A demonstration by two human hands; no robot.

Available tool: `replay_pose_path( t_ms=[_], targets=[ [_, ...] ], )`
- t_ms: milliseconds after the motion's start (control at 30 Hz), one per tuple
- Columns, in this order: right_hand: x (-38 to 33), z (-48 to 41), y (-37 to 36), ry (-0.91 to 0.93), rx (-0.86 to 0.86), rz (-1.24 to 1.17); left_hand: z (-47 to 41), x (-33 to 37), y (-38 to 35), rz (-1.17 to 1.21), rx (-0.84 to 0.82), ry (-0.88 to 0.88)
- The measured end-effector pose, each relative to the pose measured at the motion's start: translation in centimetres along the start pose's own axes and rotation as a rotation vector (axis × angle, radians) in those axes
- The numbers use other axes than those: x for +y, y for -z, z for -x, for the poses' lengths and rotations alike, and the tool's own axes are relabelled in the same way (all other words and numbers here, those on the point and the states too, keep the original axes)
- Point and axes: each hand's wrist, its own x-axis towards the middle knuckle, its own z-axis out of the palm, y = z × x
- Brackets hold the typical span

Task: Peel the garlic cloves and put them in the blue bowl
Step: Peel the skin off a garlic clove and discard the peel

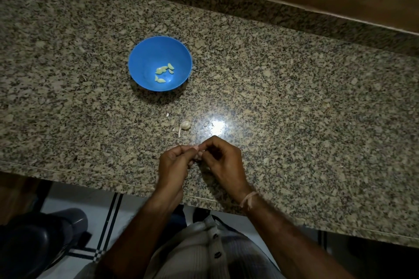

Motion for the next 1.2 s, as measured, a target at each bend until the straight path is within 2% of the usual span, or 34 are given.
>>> replay_pose_path(
  t_ms=[100,300,433,567,800,867,1000,1067,1200],
  targets=[
    [0.0,0.0,0.1,0.063,-0.039,0.053,-0.2,-0.4,0.2,-0.022,0.021,-0.035],
    [0.5,0.3,-0.3,-0.002,-0.02,0.07,-0.9,-0.5,0.8,-0.104,0.077,-0.126],
    [0.8,0.0,-0.5,0.082,0.028,0.327,-1.0,-1.0,1.0,-0.146,0.102,-0.142],
    [0.6,0.1,-0.2,0.127,0.071,0.464,-0.8,-0.7,1.3,-0.276,0.195,-0.219],
    [0.9,0.3,0.9,0.027,0.062,0.283,-2.1,0.3,4.9,-0.556,0.354,-0.387],
    [0.9,0.3,1.6,0.014,0.075,0.261,-0.8,0.0,4.1,-0.686,0.314,-0.494],
    [1.3,0.4,3.2,-0.019,0.109,0.238,0.2,-1.9,0.5,-0.904,0.015,-0.535],
    [1.5,0.4,3.7,-0.017,0.103,0.228,-0.4,-2.7,-0.6,-0.953,-0.007,-0.568],
    [1.6,-0.9,4.1,0.007,0.055,0.232,-1.1,-2.8,-0.9,-0.895,0.045,-0.636]
  ],
)
